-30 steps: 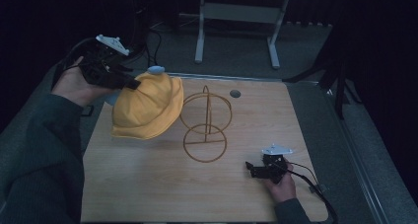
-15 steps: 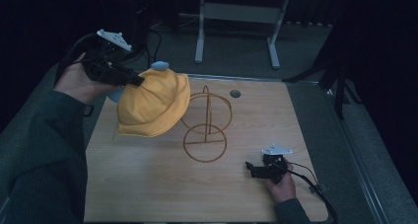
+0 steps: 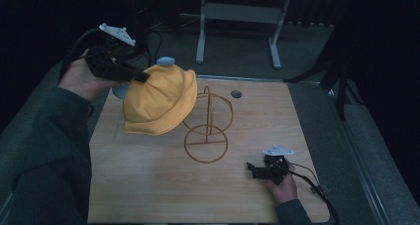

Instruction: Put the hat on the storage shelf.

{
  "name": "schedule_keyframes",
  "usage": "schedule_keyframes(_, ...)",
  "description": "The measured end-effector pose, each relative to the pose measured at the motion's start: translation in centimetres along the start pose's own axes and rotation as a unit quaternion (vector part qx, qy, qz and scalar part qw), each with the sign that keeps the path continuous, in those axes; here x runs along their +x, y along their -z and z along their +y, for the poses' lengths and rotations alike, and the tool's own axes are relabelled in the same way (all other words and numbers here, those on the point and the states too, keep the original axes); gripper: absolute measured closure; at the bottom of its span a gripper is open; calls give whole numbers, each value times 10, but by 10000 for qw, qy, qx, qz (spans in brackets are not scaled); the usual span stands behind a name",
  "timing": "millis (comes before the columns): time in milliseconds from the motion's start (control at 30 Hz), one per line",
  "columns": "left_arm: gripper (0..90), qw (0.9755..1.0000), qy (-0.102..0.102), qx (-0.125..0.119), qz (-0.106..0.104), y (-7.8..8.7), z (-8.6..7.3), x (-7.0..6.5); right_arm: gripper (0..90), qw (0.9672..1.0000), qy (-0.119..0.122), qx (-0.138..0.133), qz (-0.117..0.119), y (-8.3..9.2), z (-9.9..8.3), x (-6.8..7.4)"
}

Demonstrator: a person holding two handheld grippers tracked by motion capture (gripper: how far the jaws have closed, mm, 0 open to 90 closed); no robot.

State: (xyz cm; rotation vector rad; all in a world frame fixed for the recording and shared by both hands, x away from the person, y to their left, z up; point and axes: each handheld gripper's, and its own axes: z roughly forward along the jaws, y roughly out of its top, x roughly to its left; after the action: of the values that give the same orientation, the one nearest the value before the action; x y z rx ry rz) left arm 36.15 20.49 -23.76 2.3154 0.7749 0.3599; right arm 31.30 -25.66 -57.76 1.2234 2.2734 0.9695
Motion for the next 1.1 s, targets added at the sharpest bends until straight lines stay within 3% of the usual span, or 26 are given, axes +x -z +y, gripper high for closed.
schedule_keyframes(367, 840, 9997, -111, -99, -169, -6, 13, -8, 132, 10000, -5, 8, 1, 0, 0, 0)
schedule_keyframes(1100, 839, 9991, -369, 22, -184, -25, 37, -24, 132, 10000, -7, 6, 5, 0, 0, 0)
